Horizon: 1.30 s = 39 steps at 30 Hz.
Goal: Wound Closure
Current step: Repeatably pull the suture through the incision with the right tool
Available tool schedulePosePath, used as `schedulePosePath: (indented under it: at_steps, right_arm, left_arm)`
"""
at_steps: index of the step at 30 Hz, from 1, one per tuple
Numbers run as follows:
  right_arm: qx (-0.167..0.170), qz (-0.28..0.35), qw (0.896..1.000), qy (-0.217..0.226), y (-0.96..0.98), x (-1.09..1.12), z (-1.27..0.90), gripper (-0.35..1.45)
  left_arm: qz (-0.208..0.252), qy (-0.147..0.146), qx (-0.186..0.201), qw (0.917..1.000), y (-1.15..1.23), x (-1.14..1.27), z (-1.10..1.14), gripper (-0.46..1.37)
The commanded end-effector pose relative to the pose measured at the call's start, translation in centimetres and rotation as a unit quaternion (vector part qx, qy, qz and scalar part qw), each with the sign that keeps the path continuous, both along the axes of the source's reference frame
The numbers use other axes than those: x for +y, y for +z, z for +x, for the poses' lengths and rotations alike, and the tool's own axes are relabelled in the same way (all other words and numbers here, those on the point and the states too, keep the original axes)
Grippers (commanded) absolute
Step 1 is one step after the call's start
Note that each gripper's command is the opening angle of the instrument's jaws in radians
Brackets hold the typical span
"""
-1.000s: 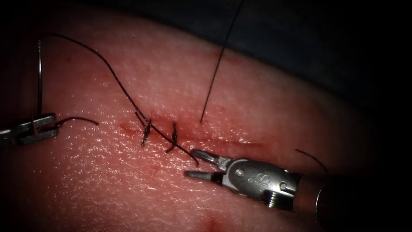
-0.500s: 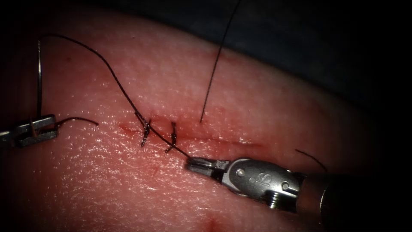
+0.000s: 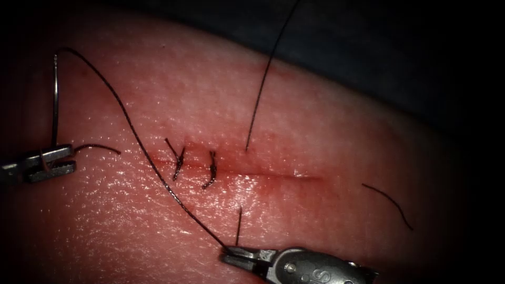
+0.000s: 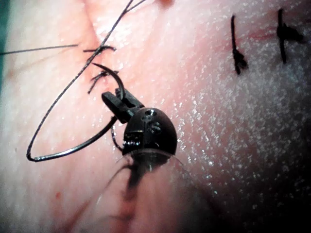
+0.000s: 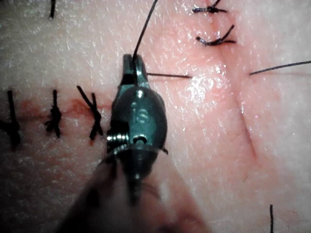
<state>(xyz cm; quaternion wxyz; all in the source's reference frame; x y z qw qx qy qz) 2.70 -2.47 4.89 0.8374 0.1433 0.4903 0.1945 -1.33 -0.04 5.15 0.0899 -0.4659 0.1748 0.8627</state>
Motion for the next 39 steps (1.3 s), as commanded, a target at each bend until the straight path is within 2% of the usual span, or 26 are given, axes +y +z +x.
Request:
schedulePosePath:
  at_steps: [1,5,8,16,24,30,32,34,37,39]
  right_arm:
    - [0.000,-0.001,1.000,-0.001,-0.03,-0.03,0.02,-0.35]
    - [0.006,0.002,1.000,-0.006,-0.26,-0.27,0.16,-0.35]
    - [0.008,0.002,1.000,-0.008,-0.35,-0.36,0.23,-0.35]
    - [0.017,0.012,1.000,-0.016,-0.77,-0.64,0.55,-0.35]
    - [0.031,0.043,0.998,-0.021,-0.87,-0.80,0.72,-0.35]
    - [0.038,0.052,0.997,-0.030,-0.85,-0.71,0.75,-0.35]
    - [0.030,0.044,0.999,-0.010,-0.83,-0.64,0.72,0.09]
    - [0.033,0.025,0.999,-0.004,-0.83,-0.56,0.66,0.91]
    - [0.021,0.000,1.000,0.000,-0.87,-0.50,0.60,1.26]
    - [0.021,-0.003,1.000,-0.002,-0.92,-0.46,0.55,1.29]
  left_arm:
    - [0.007,0.002,-0.004,1.0000,0.01,-0.01,0.00,-0.35]
    - [0.018,0.009,-0.024,0.9995,0.05,-0.11,-0.02,-0.35]
    - [0.020,0.013,-0.031,0.9992,0.05,-0.16,-0.03,-0.35]
    - [0.021,0.019,-0.043,0.9987,-0.17,-0.32,-0.13,-0.35]
    - [0.023,0.023,-0.049,0.9983,-0.24,-0.37,-0.20,-0.35]
    - [0.023,0.024,-0.050,0.9982,-0.24,-0.36,-0.20,-0.35]
    - [0.023,0.024,-0.051,0.9982,-0.23,-0.36,-0.20,-0.35]
    - [0.019,0.026,-0.052,0.9981,-0.21,-0.35,-0.20,-0.35]
    - [0.019,0.027,-0.052,0.9981,-0.18,-0.34,-0.20,-0.35]
    - [0.018,0.028,-0.055,0.9979,-0.16,-0.33,-0.19,-0.35]
